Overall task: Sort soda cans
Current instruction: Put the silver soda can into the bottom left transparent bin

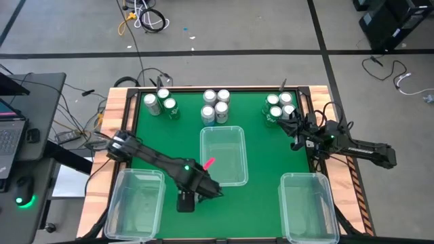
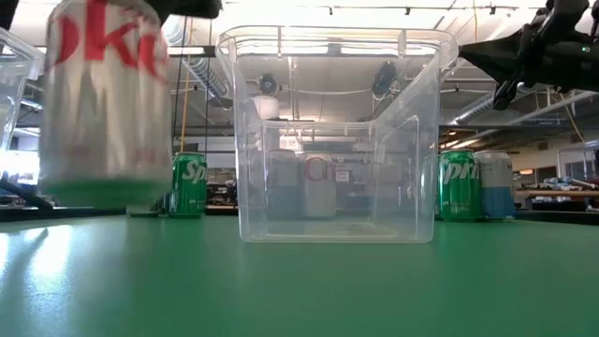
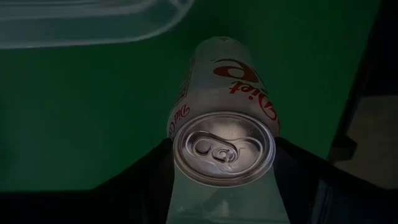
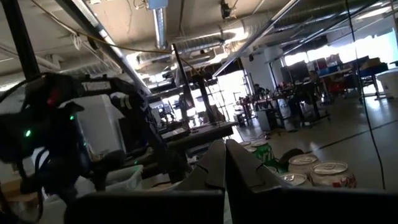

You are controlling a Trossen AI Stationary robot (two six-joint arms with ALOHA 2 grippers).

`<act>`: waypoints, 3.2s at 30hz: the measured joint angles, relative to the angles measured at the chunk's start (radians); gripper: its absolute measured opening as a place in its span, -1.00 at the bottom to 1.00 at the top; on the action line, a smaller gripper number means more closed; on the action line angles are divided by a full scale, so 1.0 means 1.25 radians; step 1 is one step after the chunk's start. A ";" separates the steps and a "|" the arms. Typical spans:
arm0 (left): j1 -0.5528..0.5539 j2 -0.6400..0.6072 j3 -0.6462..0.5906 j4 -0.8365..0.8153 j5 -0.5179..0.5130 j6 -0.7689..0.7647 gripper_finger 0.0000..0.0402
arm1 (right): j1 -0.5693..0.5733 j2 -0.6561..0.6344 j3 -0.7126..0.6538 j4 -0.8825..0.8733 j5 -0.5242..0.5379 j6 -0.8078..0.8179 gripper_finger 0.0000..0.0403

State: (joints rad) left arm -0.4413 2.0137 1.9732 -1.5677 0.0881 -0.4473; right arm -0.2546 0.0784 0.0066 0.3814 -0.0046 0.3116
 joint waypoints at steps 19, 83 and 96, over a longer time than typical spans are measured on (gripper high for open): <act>-0.052 0.011 -0.071 0.100 -0.028 -0.086 0.14 | 0.000 0.000 0.000 -0.034 0.000 0.000 -1.00; -0.050 0.020 -0.130 0.145 0.011 -0.274 0.76 | 0.000 0.000 0.000 -0.037 0.003 0.000 -0.83; -0.050 0.020 -0.176 0.182 0.031 -0.187 0.50 | 0.000 0.000 0.000 -0.039 0.003 0.000 -0.70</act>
State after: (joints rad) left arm -0.5041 2.0391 1.7534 -1.3405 0.1268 -0.6815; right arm -0.2547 0.0784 0.0063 0.3332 -0.0013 0.3111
